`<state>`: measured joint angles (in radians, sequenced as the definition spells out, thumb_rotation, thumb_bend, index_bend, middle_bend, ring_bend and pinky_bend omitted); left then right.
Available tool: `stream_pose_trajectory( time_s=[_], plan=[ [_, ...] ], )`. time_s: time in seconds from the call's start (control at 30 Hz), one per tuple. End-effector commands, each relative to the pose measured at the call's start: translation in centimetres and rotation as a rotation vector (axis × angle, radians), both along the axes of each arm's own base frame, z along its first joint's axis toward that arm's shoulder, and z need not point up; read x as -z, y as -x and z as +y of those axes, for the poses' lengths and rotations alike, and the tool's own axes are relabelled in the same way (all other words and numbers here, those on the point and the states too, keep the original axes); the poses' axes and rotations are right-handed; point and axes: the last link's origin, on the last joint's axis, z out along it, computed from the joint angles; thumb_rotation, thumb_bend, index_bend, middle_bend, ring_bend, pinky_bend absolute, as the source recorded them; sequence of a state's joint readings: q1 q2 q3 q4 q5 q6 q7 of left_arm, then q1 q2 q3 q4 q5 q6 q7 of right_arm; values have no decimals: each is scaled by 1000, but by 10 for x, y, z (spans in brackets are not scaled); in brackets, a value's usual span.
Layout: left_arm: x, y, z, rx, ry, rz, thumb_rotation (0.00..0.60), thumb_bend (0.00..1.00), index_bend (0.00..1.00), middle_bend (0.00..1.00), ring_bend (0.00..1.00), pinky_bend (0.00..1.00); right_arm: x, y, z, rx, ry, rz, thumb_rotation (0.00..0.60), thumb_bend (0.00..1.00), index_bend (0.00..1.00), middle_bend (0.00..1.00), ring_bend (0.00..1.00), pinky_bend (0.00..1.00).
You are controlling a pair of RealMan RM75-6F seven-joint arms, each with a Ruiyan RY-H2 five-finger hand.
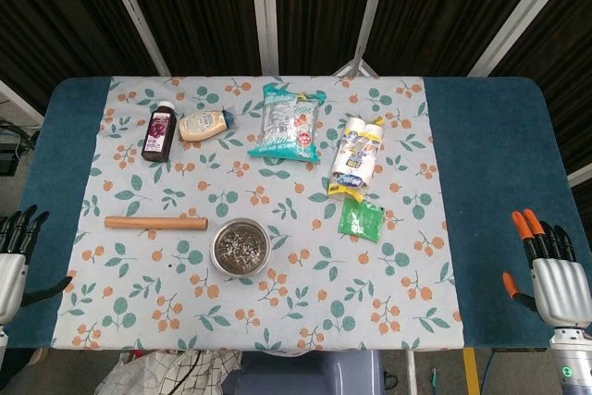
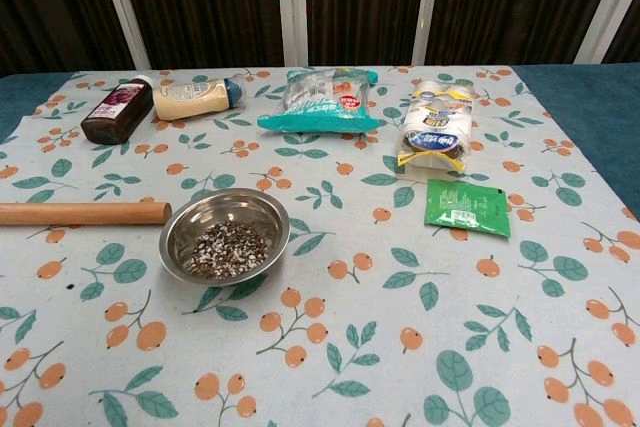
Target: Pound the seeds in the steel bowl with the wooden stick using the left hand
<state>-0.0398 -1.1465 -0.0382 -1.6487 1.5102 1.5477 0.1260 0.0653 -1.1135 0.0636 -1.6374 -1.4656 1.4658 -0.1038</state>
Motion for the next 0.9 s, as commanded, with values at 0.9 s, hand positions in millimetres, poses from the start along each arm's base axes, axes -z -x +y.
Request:
stream_pose_trajectory(
  time_s=[0.9],
  plan=[
    [6, -3, 15, -46, 46, -20, 600, 74, 0, 0, 0, 0, -2, 0, -1, -13, 22, -17, 600, 370, 0, 0, 0, 0]
  ],
)
